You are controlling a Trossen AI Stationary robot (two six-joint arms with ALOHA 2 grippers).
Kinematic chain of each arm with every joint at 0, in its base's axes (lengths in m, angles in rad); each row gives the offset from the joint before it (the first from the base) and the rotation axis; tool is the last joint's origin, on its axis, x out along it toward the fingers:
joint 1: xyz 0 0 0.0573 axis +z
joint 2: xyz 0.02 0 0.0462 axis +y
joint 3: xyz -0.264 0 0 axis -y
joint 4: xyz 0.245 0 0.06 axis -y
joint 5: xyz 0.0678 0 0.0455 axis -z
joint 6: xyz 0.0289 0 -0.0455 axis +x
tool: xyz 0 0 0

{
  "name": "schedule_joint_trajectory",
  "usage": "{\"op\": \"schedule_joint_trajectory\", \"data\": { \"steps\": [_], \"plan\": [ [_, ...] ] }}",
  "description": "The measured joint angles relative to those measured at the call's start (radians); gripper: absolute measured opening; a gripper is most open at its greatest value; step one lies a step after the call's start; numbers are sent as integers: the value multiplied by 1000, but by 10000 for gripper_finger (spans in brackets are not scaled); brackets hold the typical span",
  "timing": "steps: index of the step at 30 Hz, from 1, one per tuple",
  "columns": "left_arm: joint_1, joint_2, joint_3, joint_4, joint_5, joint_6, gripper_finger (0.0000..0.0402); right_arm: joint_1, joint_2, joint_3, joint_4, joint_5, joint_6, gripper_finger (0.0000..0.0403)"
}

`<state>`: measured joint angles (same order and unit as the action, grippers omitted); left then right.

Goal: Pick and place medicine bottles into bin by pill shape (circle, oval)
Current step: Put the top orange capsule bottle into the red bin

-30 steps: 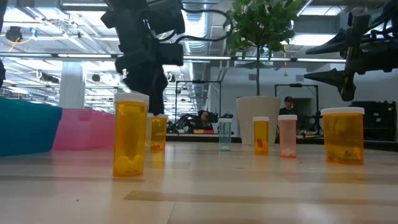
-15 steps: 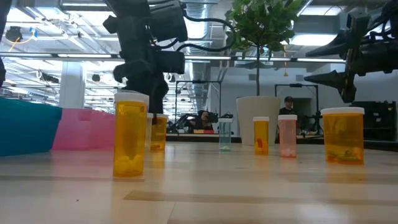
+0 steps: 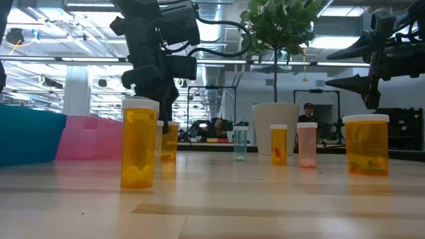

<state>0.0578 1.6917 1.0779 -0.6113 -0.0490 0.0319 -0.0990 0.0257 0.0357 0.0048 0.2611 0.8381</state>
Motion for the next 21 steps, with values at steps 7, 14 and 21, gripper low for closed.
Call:
{"op": "schedule_joint_trajectory", "data": {
  "steps": [7,14,21],
  "plan": [
    [2,0,12,-16,0,-45,214,0,0,0,0,0,0,276],
    [31,0,132,-123,-1,-114,199,0,0,0,0,0,0,276],
    [80,-23,325,-275,-54,-153,217,0,0,0,0,1,0,276]
  ]
}}
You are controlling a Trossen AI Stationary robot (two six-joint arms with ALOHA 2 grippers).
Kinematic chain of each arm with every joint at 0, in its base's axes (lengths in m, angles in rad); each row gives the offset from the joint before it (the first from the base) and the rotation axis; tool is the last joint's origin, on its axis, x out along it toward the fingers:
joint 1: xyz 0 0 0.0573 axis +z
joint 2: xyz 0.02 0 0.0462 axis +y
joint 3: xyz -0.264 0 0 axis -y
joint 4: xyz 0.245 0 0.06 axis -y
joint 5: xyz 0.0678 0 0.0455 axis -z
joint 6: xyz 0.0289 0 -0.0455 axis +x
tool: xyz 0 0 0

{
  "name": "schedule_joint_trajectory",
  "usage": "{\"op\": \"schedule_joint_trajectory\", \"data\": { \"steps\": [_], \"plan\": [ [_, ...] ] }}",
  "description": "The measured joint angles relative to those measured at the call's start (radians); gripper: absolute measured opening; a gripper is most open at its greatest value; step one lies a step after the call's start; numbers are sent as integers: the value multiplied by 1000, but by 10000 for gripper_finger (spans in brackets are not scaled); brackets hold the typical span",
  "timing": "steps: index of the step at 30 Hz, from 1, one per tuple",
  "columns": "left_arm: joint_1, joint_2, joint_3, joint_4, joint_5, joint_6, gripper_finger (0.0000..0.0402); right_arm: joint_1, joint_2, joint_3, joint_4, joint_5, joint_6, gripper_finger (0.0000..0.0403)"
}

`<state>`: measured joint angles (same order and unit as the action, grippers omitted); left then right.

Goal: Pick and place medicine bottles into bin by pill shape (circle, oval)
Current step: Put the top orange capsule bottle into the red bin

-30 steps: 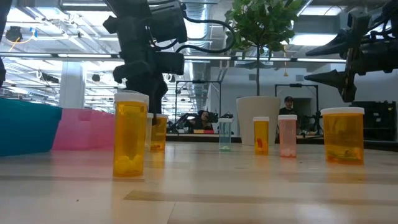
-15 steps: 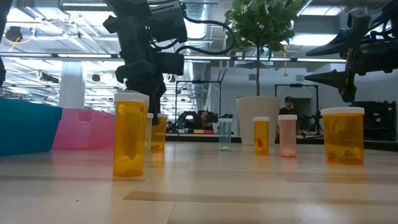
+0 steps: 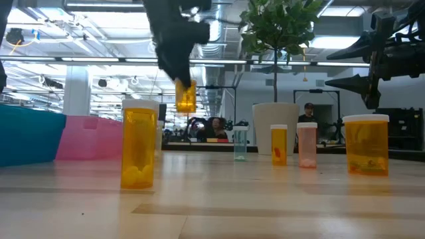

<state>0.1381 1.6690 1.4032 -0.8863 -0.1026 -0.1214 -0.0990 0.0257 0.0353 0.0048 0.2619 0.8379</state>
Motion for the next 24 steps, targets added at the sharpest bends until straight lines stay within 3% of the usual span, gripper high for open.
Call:
{"op": "schedule_joint_trajectory", "data": {
  "steps": [5,11,18,24],
  "plan": [
    [85,-129,16,-44,-50,-68,223,0,0,0,0,0,-6,276],
    [195,-339,-37,-183,-201,-132,204,0,0,0,-7,0,-9,276],
    [318,-558,-267,-201,-245,-287,218,0,0,0,-9,0,-11,276],
    [386,-616,-477,-143,-232,-382,214,0,0,0,-11,0,-11,276]
  ]
}}
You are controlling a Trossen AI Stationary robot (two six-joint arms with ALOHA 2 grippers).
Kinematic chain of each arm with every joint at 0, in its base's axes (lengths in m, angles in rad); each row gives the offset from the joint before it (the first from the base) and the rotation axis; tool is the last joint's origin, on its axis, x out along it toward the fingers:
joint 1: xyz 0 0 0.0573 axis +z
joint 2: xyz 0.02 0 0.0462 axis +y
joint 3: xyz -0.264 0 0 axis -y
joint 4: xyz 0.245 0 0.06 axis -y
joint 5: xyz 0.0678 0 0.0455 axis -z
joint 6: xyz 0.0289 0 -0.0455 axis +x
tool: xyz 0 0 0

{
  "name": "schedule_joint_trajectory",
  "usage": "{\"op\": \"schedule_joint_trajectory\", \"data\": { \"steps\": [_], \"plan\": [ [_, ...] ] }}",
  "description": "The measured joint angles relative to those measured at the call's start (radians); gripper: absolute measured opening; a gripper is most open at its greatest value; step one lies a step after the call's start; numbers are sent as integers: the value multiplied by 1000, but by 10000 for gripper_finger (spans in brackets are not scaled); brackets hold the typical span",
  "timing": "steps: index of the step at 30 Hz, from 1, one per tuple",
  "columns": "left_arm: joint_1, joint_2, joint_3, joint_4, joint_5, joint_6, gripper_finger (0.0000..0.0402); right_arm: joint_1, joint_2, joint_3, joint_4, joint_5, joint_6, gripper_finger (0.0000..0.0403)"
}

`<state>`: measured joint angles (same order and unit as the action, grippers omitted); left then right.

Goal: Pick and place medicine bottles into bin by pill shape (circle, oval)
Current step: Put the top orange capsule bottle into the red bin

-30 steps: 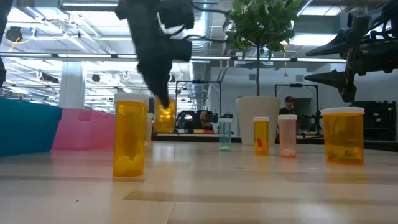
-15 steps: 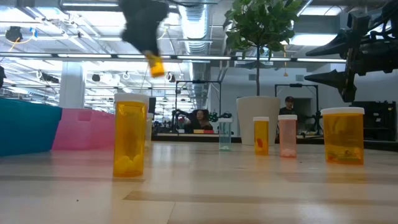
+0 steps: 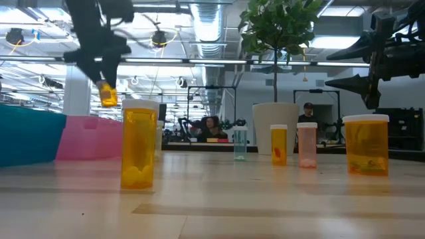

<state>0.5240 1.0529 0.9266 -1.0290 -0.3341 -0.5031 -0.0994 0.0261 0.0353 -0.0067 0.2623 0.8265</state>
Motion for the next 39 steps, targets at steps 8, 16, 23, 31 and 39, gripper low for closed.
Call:
{"op": "schedule_joint_trajectory", "data": {
  "steps": [8,16,23,31,39],
  "plan": [
    [60,81,-126,76,43,-94,214,0,0,0,0,0,3,276],
    [74,143,-182,141,9,-104,225,0,0,0,-1,0,3,276],
    [74,202,-197,175,10,-110,225,0,0,0,-1,0,3,276],
    [73,244,-197,211,10,-108,226,0,0,0,-1,0,3,276],
    [73,243,-197,214,15,-110,233,0,0,-1,-2,0,1,276]
  ]
}}
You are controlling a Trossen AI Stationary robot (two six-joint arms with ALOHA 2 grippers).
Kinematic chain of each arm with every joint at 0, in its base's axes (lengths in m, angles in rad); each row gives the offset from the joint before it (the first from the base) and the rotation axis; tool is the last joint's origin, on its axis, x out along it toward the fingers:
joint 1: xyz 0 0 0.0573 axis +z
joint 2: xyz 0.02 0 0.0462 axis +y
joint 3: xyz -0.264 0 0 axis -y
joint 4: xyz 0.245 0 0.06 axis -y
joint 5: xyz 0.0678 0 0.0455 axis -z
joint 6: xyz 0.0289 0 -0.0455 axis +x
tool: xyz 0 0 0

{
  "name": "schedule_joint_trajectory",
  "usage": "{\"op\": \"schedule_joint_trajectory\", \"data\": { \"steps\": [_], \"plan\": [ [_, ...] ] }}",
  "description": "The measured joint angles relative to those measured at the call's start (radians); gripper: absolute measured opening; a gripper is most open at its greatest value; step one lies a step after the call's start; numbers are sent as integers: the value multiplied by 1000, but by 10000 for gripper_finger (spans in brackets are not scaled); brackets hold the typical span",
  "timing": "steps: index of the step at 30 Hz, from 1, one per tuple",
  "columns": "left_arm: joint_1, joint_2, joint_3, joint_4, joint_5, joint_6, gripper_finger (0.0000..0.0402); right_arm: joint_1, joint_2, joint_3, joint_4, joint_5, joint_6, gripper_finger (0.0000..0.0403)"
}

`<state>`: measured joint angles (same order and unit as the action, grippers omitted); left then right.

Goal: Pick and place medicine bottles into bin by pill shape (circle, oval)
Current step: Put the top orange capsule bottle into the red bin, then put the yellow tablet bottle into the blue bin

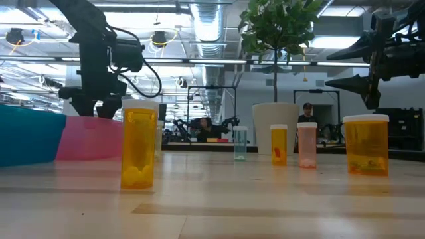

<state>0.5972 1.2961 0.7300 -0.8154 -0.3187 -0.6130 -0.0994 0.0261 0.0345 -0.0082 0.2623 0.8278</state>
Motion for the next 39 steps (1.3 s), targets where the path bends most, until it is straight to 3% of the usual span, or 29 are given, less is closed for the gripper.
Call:
{"op": "schedule_joint_trajectory", "data": {
  "steps": [11,20,25,32,39],
  "plan": [
    [-4,-10,7,-9,8,10,307,0,0,0,0,0,-14,276],
    [-31,-89,104,-73,-16,25,318,0,0,0,0,0,-17,276],
    [-82,-147,196,-84,119,101,318,0,0,0,0,0,-17,276],
    [-238,-195,311,7,367,234,318,0,0,0,0,0,-17,276],
    [-508,-155,330,180,334,280,318,0,0,0,0,0,-16,276]
  ]
}}
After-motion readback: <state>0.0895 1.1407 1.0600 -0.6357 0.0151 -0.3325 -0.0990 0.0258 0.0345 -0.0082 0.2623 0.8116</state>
